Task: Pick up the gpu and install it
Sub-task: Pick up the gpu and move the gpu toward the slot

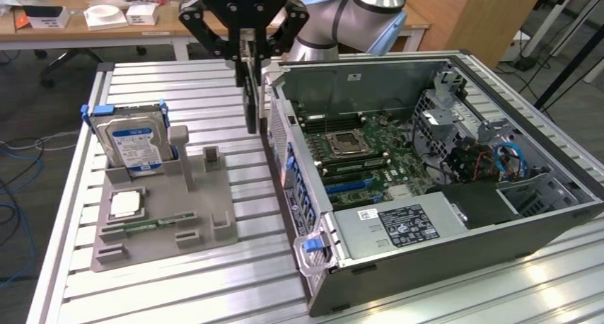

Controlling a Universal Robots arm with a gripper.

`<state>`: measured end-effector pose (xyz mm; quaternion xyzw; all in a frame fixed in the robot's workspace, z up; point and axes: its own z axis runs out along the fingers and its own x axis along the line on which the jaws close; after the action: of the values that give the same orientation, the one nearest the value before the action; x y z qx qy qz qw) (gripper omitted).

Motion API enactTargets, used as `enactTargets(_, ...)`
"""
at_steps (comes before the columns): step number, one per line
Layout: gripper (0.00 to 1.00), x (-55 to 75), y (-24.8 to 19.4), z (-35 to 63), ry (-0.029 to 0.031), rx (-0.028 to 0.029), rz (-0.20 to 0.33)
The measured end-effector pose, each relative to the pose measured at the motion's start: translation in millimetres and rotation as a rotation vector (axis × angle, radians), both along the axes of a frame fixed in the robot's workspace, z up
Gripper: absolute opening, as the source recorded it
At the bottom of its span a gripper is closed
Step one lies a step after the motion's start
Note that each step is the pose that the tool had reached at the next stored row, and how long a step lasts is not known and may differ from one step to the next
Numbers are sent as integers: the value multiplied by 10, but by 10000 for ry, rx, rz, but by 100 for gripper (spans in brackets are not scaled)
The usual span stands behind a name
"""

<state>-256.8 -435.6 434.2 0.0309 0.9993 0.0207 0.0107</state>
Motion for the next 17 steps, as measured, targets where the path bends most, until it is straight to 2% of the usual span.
enactTargets(12, 27, 294, 0, 0, 0, 0, -1)
enactTargets(17, 27, 377, 0, 0, 0, 2, 1)
